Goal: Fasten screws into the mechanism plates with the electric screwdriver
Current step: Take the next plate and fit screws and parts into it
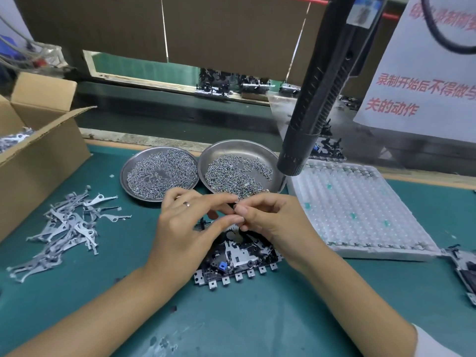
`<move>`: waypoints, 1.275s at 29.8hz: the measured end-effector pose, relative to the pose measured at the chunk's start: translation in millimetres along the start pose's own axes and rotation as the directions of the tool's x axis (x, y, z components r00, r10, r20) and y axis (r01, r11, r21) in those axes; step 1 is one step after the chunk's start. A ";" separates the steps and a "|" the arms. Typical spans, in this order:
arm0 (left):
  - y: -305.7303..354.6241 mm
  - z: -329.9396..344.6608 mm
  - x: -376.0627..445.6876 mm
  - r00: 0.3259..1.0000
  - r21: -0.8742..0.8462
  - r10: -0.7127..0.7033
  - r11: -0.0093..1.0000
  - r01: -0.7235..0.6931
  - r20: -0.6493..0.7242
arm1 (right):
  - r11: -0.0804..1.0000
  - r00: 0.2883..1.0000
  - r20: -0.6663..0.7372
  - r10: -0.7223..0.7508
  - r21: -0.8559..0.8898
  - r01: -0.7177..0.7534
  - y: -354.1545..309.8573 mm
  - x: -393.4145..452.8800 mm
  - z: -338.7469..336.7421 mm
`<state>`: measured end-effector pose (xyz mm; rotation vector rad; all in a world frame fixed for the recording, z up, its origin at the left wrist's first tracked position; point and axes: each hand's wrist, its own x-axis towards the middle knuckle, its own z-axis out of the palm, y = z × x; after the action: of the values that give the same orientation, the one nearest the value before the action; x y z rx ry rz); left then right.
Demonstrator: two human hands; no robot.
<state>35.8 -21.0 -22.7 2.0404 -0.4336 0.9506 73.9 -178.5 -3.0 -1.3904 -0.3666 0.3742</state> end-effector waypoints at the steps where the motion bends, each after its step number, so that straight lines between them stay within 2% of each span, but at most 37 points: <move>1: -0.3 0.0 -0.2 1.000 0.001 0.011 1.000 -0.011 -0.003 | 1.000 1.000 0.005 0.006 0.000 -0.006 -0.6 0.0 -0.4; 6: -0.4 -0.7 -1.1 0.995 0.034 0.095 0.995 -0.095 -0.015 | 0.998 0.998 0.042 0.047 0.027 -0.049 -5.8 -1.0 -4.7; 13: 0.9 -0.8 0.2 0.991 0.015 0.132 0.991 -0.132 -0.012 | 0.987 0.986 0.095 0.139 0.072 -0.146 -10.4 -1.2 -6.8; 17: 1.6 0.6 -1.1 0.995 -0.009 0.098 0.995 -0.098 0.003 | 0.978 0.978 0.108 0.180 0.083 -0.189 -10.9 -1.0 -8.0; 20: 3.6 1.6 -2.6 1.000 -0.063 0.009 0.998 -0.009 -0.002 | 0.985 0.981 0.121 0.152 0.062 -0.160 -11.8 -1.0 -7.7; 22: 4.4 2.0 -3.0 0.999 -0.098 -0.051 0.994 0.050 -0.007 | 0.993 0.986 0.121 0.116 -0.017 -0.115 -17.6 -1.3 -9.7; 24: 5.0 2.2 -2.4 0.994 -0.128 -0.111 0.986 0.108 -0.015 | 0.984 0.988 0.125 0.091 -0.165 -0.069 -31.5 -3.2 -20.0; 26: 4.1 1.3 -2.3 0.982 -0.156 -0.187 0.971 0.179 -0.033 | 0.925 0.975 0.190 0.114 -0.377 -0.035 -53.0 -9.9 -38.8; 28: 2.3 0.7 -3.1 0.959 -0.193 -0.283 0.943 0.272 -0.031 | 0.823 0.954 0.217 0.207 -0.566 -0.050 -74.3 -20.5 -64.5; 30: 0.8 1.2 -3.8 0.928 -0.239 -0.371 0.904 0.355 -0.025 | 0.719 0.973 0.046 0.224 -0.682 -0.133 -87.0 -25.2 -93.4; 32: -0.8 2.0 -3.3 0.906 -0.278 -0.423 0.873 0.400 -0.024 | 0.613 0.970 -0.236 0.065 -0.757 -0.225 -85.2 -15.5 -120.5; 34: -1.6 2.1 -2.2 0.890 -0.305 -0.454 0.852 0.426 -0.024 | 0.530 0.883 -0.434 -0.180 -0.799 -0.284 -74.4 5.1 -137.1; 35: -1.9 1.8 -1.8 0.885 -0.316 -0.465 0.843 0.435 -0.023 | 0.490 0.851 -0.459 -0.254 -0.820 -0.296 -68.9 16.2 -141.3; 36: -2.2 1.2 -1.6 0.881 -0.328 -0.473 0.836 0.440 -0.021 | 0.440 0.849 -0.445 -0.283 -0.847 -0.297 -63.6 26.2 -144.1; 38: -2.0 0.2 -1.4 0.875 -0.344 -0.484 0.824 0.451 -0.011 | 0.309 0.882 -0.389 -0.266 -0.901 -0.304 -54.9 41.3 -148.4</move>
<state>36.2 -20.0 -24.9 1.6679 -0.0200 0.6181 181.1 -297.0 31.4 -2.6472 -0.1171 -0.3050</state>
